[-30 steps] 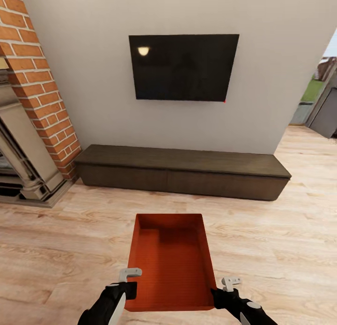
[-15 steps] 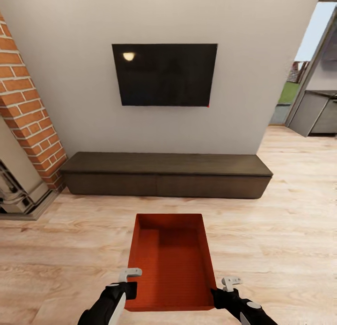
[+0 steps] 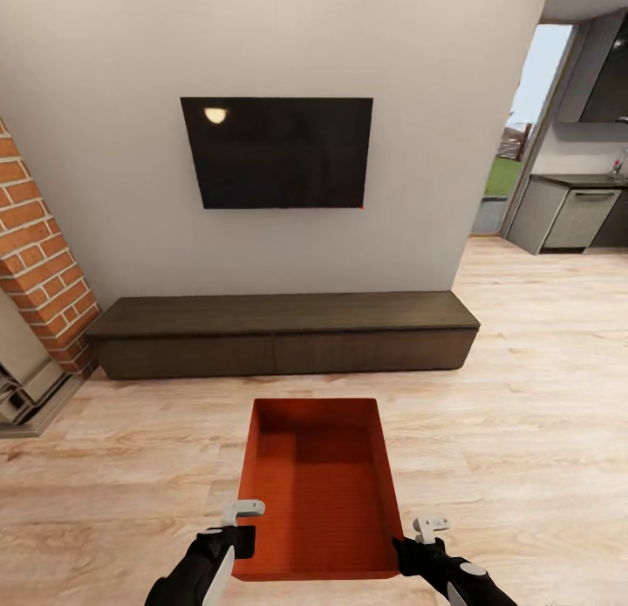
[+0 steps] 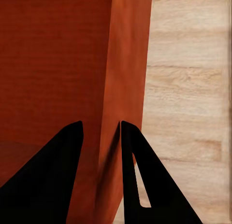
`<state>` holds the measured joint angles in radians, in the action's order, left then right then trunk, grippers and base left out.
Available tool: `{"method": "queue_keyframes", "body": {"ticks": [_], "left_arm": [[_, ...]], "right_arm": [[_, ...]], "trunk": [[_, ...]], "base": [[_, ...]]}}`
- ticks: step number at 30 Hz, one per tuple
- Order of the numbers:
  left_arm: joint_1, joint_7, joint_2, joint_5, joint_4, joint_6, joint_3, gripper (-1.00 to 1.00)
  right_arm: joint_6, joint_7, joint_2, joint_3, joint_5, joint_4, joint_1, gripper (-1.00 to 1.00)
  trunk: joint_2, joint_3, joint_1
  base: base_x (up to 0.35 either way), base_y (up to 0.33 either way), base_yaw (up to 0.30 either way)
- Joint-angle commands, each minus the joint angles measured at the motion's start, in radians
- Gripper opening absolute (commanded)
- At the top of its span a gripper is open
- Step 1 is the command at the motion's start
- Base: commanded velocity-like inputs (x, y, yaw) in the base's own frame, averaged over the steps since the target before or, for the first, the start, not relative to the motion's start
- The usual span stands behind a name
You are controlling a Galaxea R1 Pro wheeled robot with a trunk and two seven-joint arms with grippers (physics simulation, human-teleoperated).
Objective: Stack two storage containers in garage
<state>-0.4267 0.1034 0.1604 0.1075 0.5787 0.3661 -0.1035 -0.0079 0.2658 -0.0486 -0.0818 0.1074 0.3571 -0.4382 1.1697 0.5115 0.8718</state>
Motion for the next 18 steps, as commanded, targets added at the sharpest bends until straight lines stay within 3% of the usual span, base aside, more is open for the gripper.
{"method": "queue_keyframes", "body": {"ticks": [1,18], "left_arm": [[-0.001,0.002,0.002,0.031,0.004,0.007,-0.01,-1.0],[0.0,0.002,0.003,0.031,0.003,0.007,-0.01,-1.0]], "right_arm": [[-0.001,0.001,0.0,-0.007,0.011,-0.001,-0.001,-1.0],[-0.001,0.001,0.0,-0.008,0.011,-0.001,-0.001,-1.0]], "trunk": [[-0.007,-0.004,-0.004],[-0.126,-0.082,-0.069]], "base": [[0.0,0.0,-0.154],[0.0,0.0,-0.147]]}}
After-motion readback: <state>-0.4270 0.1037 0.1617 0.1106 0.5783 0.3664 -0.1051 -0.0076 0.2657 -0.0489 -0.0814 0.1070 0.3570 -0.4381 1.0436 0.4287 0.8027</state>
